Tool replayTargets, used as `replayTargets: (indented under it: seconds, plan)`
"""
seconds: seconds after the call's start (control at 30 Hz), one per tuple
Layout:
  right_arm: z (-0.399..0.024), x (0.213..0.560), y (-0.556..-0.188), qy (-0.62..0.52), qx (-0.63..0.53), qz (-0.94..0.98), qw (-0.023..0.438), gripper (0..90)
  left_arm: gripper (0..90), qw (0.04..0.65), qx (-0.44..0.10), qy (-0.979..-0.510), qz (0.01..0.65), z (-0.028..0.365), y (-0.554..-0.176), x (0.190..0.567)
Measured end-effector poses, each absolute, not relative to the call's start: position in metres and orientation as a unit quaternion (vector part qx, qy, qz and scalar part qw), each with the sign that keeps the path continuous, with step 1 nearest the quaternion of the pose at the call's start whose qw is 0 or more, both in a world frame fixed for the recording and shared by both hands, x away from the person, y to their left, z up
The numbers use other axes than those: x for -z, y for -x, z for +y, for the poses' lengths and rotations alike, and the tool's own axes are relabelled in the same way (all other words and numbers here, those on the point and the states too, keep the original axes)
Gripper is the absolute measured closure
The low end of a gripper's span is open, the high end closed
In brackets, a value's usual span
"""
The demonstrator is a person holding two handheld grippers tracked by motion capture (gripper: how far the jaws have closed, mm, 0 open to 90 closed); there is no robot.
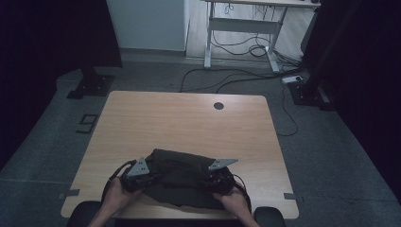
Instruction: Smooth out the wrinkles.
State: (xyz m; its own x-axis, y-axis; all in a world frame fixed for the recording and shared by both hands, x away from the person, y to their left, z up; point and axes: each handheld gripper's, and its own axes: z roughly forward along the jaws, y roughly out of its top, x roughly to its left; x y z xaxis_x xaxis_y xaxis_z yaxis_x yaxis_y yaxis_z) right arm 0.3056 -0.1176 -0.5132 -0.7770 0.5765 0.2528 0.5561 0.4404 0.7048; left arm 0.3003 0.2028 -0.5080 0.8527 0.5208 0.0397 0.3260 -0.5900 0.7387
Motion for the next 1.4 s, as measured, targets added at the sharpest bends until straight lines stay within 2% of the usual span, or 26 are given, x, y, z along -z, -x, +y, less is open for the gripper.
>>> replayTargets:
  seconds: [0.17,0.2,0.3,0.33,0.53,0.67,0.73,0.8,0.9,1.0,1.07,1.1,1.13,1.23,1.4]
  plan:
    - [-0.117,0.524,-0.314,-0.341,-0.4,0.851,0.014,77.4,82.1,0.388,-0.108,-0.882,0.246,0.202,-0.313,0.517]
    - [-0.117,0.523,-0.325,-0.342,-0.393,0.853,0.036,77.3,82.0,0.383,-0.116,-0.883,0.245,0.197,-0.322,0.517]
    - [-0.117,0.523,-0.336,-0.348,-0.387,0.853,0.044,77.3,81.8,0.375,-0.131,-0.883,0.249,0.192,-0.333,0.517]
    - [-0.118,0.524,-0.352,-0.357,-0.383,0.85,0.057,77.3,81.8,0.37,-0.142,-0.882,0.255,0.187,-0.346,0.517]
    - [-0.121,0.527,-0.393,-0.371,-0.386,0.839,0.091,76.5,81.6,0.378,-0.154,-0.867,0.286,0.177,-0.38,0.522]
    - [-0.124,0.528,-0.402,-0.378,-0.393,0.833,0.087,75.0,80.2,0.385,-0.151,-0.862,0.292,0.177,-0.383,0.523]
    - [-0.125,0.527,-0.4,-0.376,-0.395,0.834,0.089,70.6,74.9,0.39,-0.145,-0.861,0.293,0.18,-0.381,0.522]
    - [-0.127,0.526,-0.397,-0.372,-0.399,0.833,0.088,60.9,63.9,0.394,-0.139,-0.86,0.293,0.184,-0.378,0.523]
    - [-0.134,0.522,-0.392,-0.364,-0.401,0.836,0.091,48.6,52.5,0.389,-0.142,-0.862,0.293,0.19,-0.371,0.52]
    - [-0.144,0.517,-0.383,-0.345,-0.397,0.845,0.094,38.0,37.1,0.363,-0.134,-0.871,0.304,0.201,-0.366,0.517]
    - [-0.151,0.514,-0.375,-0.33,-0.384,0.855,0.111,34.3,35.2,0.358,-0.141,-0.869,0.31,0.213,-0.361,0.515]
    - [-0.151,0.514,-0.375,-0.33,-0.384,0.855,0.111,34.3,32.5,0.358,-0.141,-0.869,0.31,0.213,-0.361,0.515]
    - [-0.16,0.511,-0.365,-0.324,-0.368,0.863,0.124,30.6,29.3,0.365,-0.14,-0.859,0.33,0.227,-0.36,0.514]
    - [-0.172,0.506,-0.357,-0.321,-0.358,0.867,0.132,29.3,28.3,0.376,-0.153,-0.842,0.355,0.243,-0.36,0.506]
    - [-0.186,0.497,-0.35,-0.318,-0.354,0.87,0.127,24.9,25.5,0.4,-0.162,-0.83,0.354,0.238,-0.361,0.492]
